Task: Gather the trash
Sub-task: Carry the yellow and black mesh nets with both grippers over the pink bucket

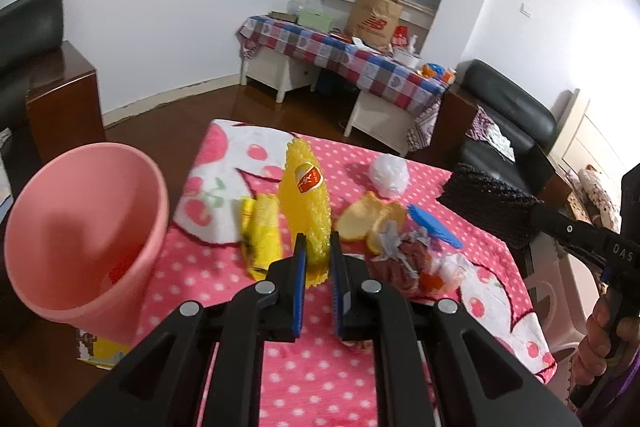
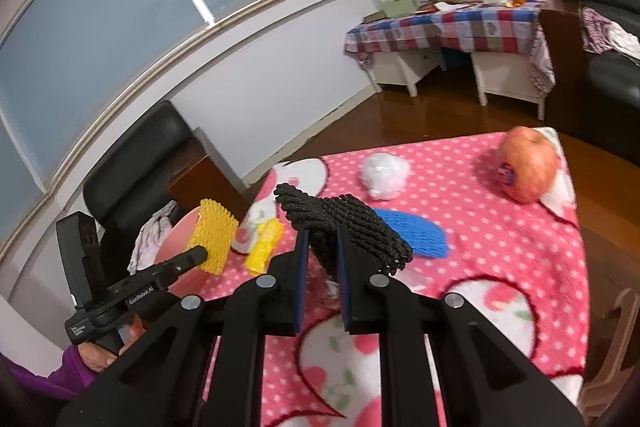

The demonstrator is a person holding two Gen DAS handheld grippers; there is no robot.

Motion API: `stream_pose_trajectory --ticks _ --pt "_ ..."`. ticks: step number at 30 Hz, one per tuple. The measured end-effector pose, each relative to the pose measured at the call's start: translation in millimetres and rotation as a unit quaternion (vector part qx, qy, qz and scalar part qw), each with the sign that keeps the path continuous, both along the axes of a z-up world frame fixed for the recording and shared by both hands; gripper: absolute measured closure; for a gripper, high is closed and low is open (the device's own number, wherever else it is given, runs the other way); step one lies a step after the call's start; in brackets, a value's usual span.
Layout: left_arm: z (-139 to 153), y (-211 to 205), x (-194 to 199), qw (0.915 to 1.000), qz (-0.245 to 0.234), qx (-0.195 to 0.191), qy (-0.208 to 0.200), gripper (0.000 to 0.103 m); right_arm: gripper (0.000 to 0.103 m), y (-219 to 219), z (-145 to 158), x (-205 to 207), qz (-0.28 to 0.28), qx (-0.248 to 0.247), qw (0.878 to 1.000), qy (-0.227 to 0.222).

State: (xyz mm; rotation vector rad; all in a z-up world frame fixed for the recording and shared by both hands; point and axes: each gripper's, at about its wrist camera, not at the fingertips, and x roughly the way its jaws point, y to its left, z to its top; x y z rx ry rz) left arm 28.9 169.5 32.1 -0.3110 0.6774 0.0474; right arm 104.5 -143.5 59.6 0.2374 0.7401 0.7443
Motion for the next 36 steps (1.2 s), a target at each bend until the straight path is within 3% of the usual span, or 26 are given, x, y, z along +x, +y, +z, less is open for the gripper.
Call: stream_pose_trajectory --ticks 9,23,36 --pt "2 39 -18 0.9985 0.054 -0.002 -0.005 0.093 0.089 67 14 1 0.072 0.004 0.997 -0.013" --pt "-5 102 -52 0.9894 0.145 0.003 0.004 0.093 0.089 187 18 -1 0.192 0.001 0.981 -0.007" --pt "-23 126 -61 0.9833 0.179 0.013 0.025 0.093 0.089 267 3 -12 0.258 -0.018 0.966 0.011"
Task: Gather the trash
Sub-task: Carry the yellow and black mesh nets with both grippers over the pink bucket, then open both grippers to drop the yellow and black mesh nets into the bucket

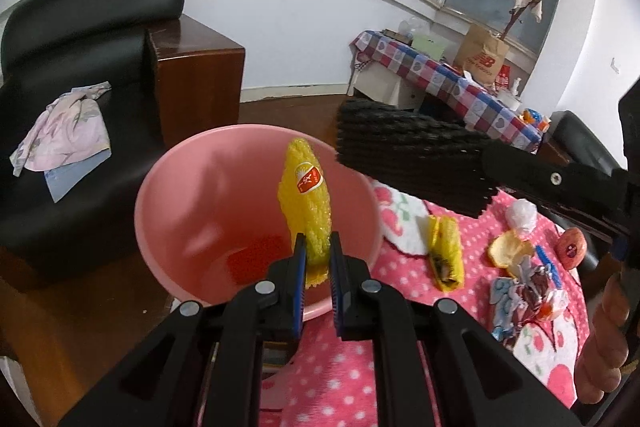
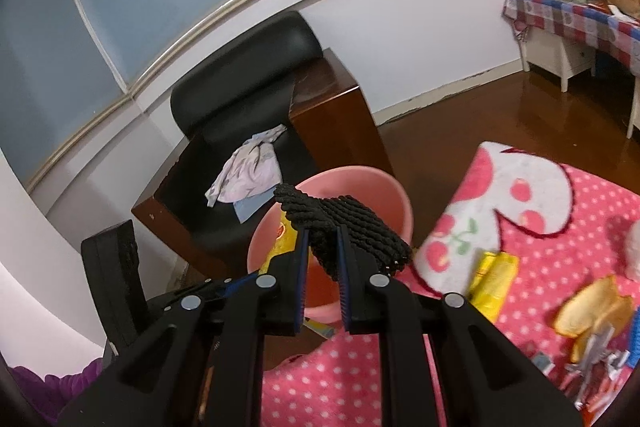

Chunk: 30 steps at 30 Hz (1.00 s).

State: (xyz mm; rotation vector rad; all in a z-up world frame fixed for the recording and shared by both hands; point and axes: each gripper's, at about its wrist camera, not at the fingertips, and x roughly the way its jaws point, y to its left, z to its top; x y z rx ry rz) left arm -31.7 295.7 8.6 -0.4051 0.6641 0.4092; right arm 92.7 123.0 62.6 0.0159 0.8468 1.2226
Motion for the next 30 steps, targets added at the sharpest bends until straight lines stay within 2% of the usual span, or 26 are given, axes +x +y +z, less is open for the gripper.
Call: stream_pose_trajectory --ticks 11,18,20,24,26,30 --pt "-17 21 -3 0.9992 0.032 -0.008 0.022 0.093 0.089 43 -28 8 0.010 -0.032 0.999 0.024" --pt "-24 26 -3 0.9986 0.040 -0.010 0.034 0.093 0.089 53 -44 12 0.005 -0.046 0.998 0.036" --pt "-25 26 -3 0.9985 0.042 -0.010 0.034 0.088 0.089 54 -47 13 0.003 -0.048 0.998 0.040" --pt "-25 27 -4 0.9980 0.050 -0.010 0.037 0.069 0.089 57 -52 14 -0.001 -0.059 0.997 0.050" --pt "-24 27 -5 0.9979 0.053 -0.009 0.036 0.067 0.088 58 -55 16 0.002 -0.060 0.996 0.060" --pt "-23 28 -6 0.9980 0.053 -0.008 0.034 0.066 0.077 57 -57 15 0.002 -0.060 0.996 0.061"
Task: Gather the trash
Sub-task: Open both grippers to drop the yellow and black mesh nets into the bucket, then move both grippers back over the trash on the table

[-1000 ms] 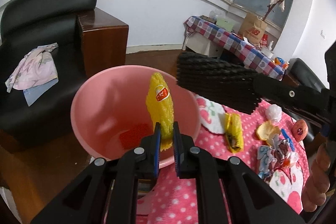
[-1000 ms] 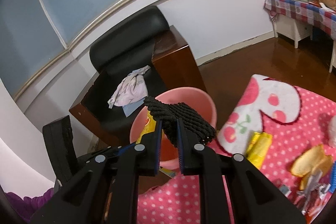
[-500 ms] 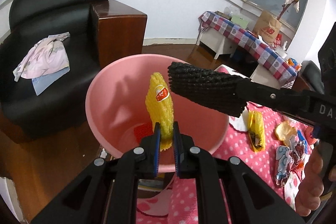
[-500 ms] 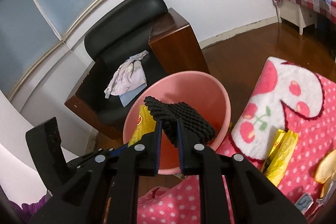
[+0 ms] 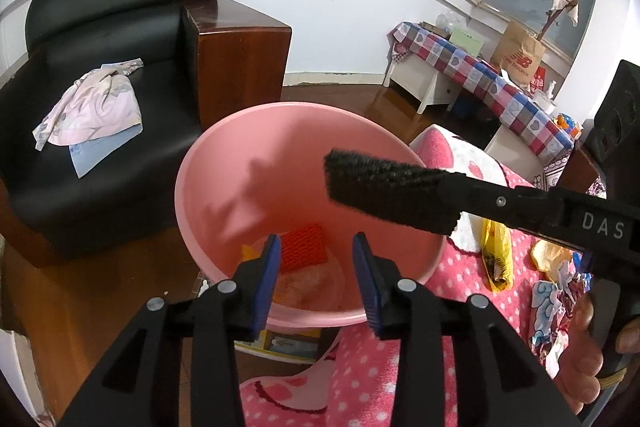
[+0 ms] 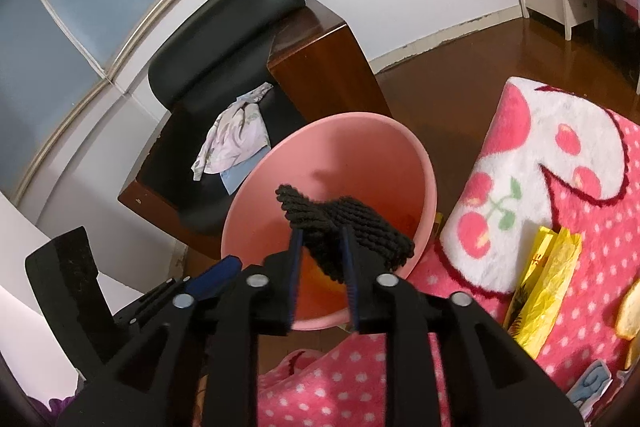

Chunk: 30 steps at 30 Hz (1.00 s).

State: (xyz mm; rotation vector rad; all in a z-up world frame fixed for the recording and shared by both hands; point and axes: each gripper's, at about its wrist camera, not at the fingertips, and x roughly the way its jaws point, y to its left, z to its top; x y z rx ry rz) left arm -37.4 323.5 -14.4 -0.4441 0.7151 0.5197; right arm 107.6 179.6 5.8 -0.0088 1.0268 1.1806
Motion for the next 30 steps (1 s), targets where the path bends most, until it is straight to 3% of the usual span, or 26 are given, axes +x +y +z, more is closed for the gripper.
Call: stream_pose_trajectory --ticks 6,15,30 --pt "5 -2 -2 1.0000 -0.002 0.003 -0.004 0.066 0.067 -7 8 -4 0.000 0.011 1.000 -0.008" --pt "17 -14 -4 0.9997 -0.015 0.009 -0.016 0.065 0.066 -36 20 -11 -0.016 0.020 0.999 -0.034" --pt "42 -62 11 0.9954 -0.085 0.022 -0.040 0.065 0.067 -116 37 -11 -0.081 0.021 0.993 -0.081"
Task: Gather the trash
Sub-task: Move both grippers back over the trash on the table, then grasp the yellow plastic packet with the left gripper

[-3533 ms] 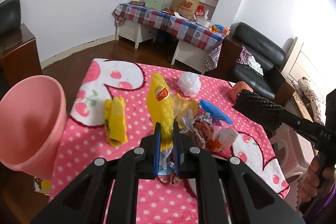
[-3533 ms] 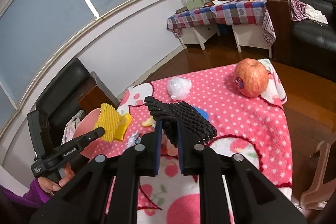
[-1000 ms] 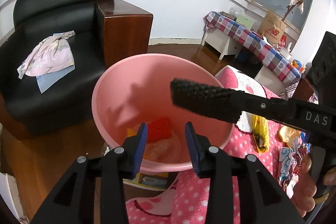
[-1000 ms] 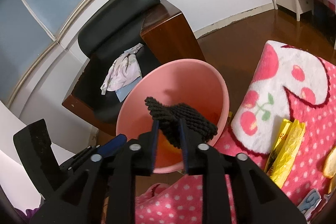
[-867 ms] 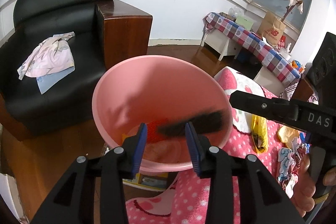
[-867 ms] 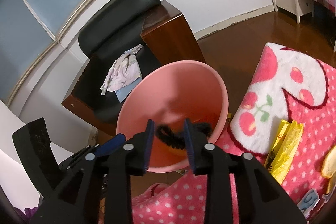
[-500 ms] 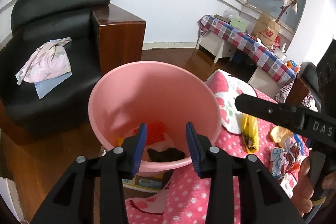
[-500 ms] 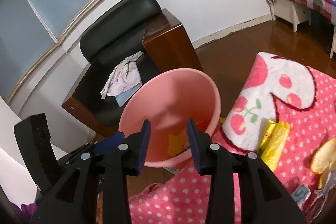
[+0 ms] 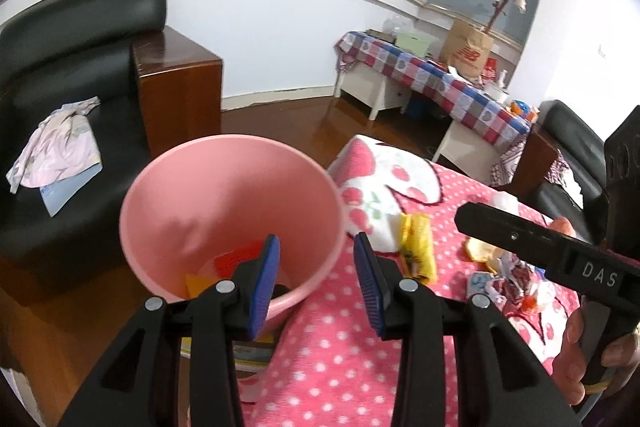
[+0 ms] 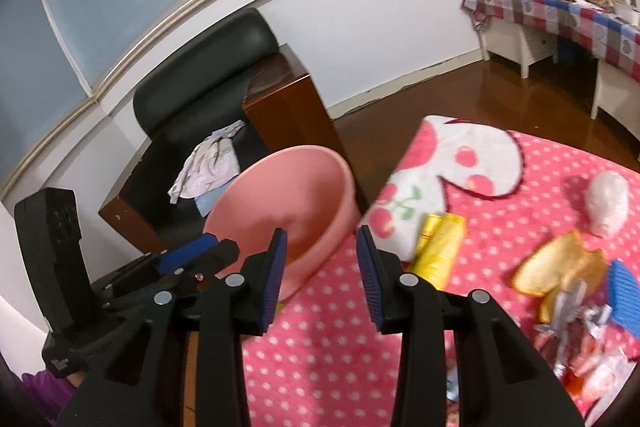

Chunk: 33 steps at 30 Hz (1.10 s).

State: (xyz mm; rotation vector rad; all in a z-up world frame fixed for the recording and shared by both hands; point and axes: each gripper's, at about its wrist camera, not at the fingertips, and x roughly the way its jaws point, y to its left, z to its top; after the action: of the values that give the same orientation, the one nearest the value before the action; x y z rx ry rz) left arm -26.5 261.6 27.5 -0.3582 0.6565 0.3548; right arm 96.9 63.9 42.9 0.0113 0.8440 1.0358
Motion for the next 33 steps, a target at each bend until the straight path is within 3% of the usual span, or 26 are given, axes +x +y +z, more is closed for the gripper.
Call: stream_pose_trajectory --ticks 17,23,33 --pt "-4 -66 34 0.9953 -0.097 0.000 0.003 0.065 0.067 -144 -10 3 -0.142 -0.008 0.989 -0.036" --pt "-14 -86 50 0.9917 -0.127 0.004 0.015 0.065 0.067 -190 -30 4 -0.197 -0.010 0.980 -0.014" --pt "-38 -88 83 0.9912 -0.123 0.006 0.050 0.065 0.067 -224 -62 7 -0.231 -0.021 0.972 0.028"
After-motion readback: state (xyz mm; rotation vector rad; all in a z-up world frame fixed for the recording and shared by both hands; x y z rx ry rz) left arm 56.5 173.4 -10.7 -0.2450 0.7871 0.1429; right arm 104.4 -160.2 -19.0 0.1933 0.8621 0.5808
